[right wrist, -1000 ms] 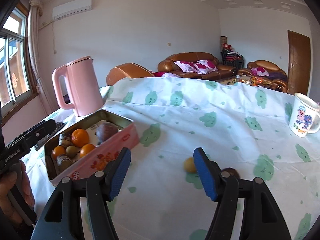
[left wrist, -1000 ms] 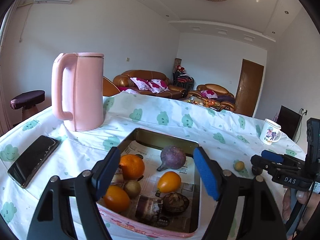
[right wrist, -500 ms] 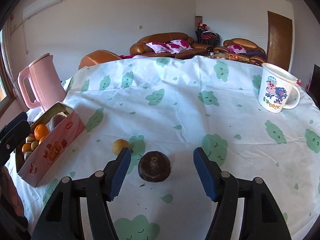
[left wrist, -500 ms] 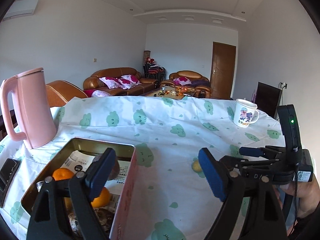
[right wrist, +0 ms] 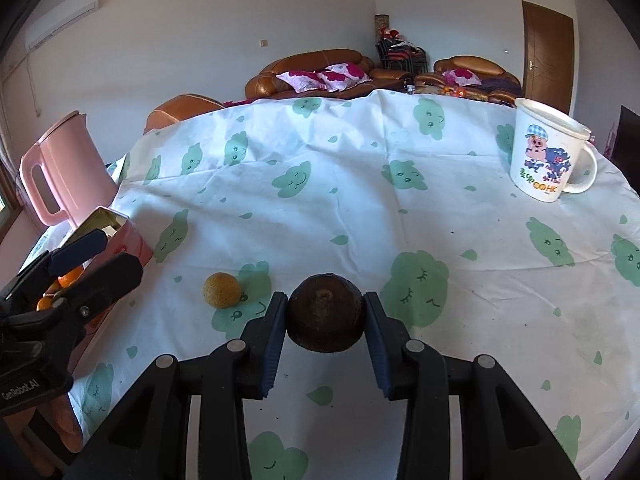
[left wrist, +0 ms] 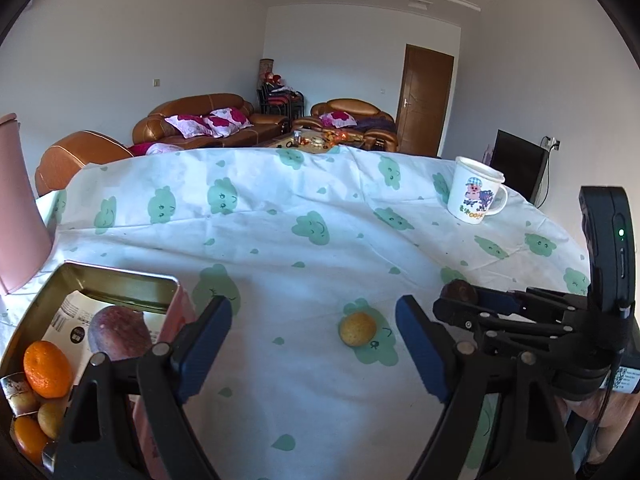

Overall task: Organize fruits
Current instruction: 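Grasp the small brown round fruit with the right gripper while the left grasps the small yellow fruit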

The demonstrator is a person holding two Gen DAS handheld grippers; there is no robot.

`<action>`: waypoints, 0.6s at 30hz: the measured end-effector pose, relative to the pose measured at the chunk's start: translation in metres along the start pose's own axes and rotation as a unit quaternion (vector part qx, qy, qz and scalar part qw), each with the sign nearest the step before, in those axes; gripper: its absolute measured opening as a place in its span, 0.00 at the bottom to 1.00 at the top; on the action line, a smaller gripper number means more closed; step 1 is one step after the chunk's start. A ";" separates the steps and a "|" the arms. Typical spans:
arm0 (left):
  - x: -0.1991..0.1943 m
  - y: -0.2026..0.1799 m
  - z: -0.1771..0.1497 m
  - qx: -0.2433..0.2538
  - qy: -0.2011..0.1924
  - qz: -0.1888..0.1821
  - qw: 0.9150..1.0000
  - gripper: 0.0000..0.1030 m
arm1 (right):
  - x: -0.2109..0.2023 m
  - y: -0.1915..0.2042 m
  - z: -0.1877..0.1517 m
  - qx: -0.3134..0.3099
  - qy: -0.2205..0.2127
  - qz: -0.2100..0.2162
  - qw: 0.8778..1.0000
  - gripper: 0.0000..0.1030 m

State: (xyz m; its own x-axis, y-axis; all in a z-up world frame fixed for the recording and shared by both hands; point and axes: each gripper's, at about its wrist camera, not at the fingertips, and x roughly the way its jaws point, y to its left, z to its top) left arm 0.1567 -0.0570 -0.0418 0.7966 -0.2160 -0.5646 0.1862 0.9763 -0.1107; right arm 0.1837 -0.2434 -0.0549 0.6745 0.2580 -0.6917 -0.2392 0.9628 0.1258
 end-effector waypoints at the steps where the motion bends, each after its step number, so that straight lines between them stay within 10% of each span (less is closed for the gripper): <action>1: 0.006 -0.002 0.001 -0.001 0.010 -0.007 1.000 0.76 | -0.002 -0.003 0.000 0.008 -0.005 -0.006 1.000 0.39; 13: 0.066 -0.027 0.000 0.028 0.136 -0.044 0.989 0.28 | -0.009 -0.007 0.002 0.014 -0.023 -0.019 0.999 0.39; 18: 0.058 -0.025 0.000 0.021 0.120 -0.049 0.991 0.28 | -0.012 -0.005 0.001 0.009 -0.032 -0.014 0.999 0.39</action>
State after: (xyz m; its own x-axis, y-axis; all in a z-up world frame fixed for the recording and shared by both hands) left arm 0.1983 -0.0941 -0.0715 0.6144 -0.2945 -0.7320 0.2841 0.9481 -0.1430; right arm 0.1771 -0.2514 -0.0464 0.7242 0.2345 -0.6484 -0.2065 0.9710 0.1206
